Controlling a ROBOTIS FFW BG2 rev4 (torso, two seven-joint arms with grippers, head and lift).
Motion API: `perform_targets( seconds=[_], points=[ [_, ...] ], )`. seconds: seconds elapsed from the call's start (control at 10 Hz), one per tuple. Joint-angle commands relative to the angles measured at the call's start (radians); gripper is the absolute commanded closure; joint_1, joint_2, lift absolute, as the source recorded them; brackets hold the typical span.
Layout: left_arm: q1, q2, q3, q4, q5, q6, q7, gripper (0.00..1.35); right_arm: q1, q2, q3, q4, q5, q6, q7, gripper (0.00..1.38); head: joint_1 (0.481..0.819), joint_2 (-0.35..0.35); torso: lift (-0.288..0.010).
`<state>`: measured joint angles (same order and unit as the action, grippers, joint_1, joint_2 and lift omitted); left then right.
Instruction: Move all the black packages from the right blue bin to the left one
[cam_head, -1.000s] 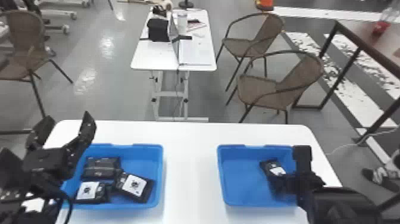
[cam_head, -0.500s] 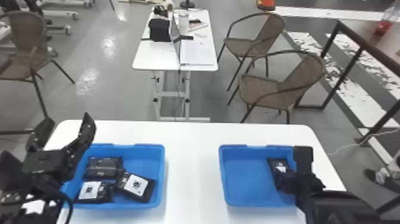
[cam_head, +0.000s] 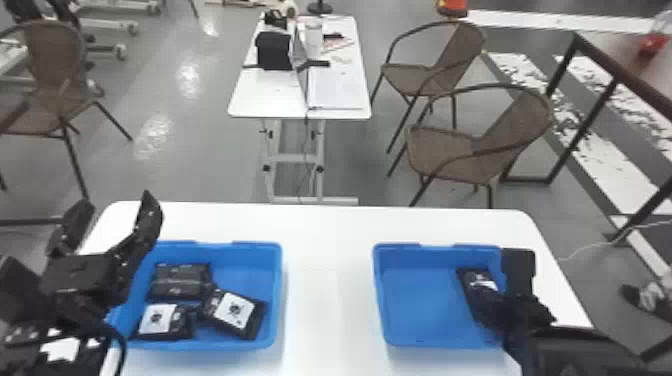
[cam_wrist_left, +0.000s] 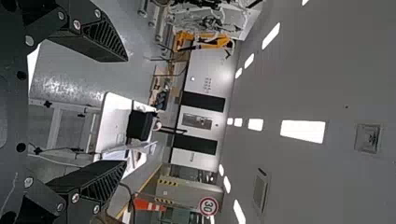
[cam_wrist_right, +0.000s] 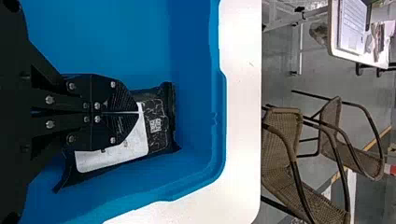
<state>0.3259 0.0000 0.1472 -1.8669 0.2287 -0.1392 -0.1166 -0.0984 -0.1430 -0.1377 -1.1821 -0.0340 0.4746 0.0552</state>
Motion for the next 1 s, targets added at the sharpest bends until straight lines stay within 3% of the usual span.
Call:
perform_targets(
  seconds=[0.0,0.1,0.2,0.3,0.4,0.5,0.6,0.9],
  points=[
    [0.001,-0.003,0.0,0.0,-0.002,-0.005,0.0,0.27,0.002,-0.001,0.0,0.001,-0.03,-0.011,0.003,1.12,0.695,-0.079,0.0],
    [-0.001,-0.003,-0.002,0.0,-0.003,-0.005,0.0,0.27,0.003,-0.01,0.0,-0.007,-0.052,-0.027,0.037,0.84,0.695,-0.077,0.0],
    [-0.002,-0.003,-0.003,0.0,-0.005,-0.005,0.0,0.27,0.009,-0.017,0.0,-0.031,-0.032,-0.044,0.089,0.34,0.695,-0.073,0.0],
    [-0.004,-0.003,-0.003,0.0,-0.005,-0.003,0.0,0.27,0.022,-0.021,0.0,-0.079,-0.03,-0.034,0.114,0.05,0.695,-0.066,0.0],
    [-0.004,-0.003,-0.005,0.0,-0.005,-0.002,0.0,0.27,0.028,-0.015,-0.006,-0.151,-0.049,0.071,0.098,0.11,0.695,-0.061,0.0],
    [-0.007,-0.003,-0.005,0.0,-0.003,-0.002,0.0,0.27,0.032,-0.004,-0.01,-0.243,-0.061,0.205,0.025,0.17,0.695,-0.061,0.0],
    [-0.007,-0.003,-0.006,0.0,-0.003,-0.003,0.0,0.27,0.026,0.016,-0.011,-0.283,-0.032,0.245,-0.009,0.18,0.695,-0.067,0.0],
    [-0.01,-0.003,-0.012,0.002,0.001,0.0,0.0,0.27,-0.024,0.019,-0.016,-0.137,-0.033,0.219,-0.021,0.18,0.695,-0.069,0.0]
  ],
)
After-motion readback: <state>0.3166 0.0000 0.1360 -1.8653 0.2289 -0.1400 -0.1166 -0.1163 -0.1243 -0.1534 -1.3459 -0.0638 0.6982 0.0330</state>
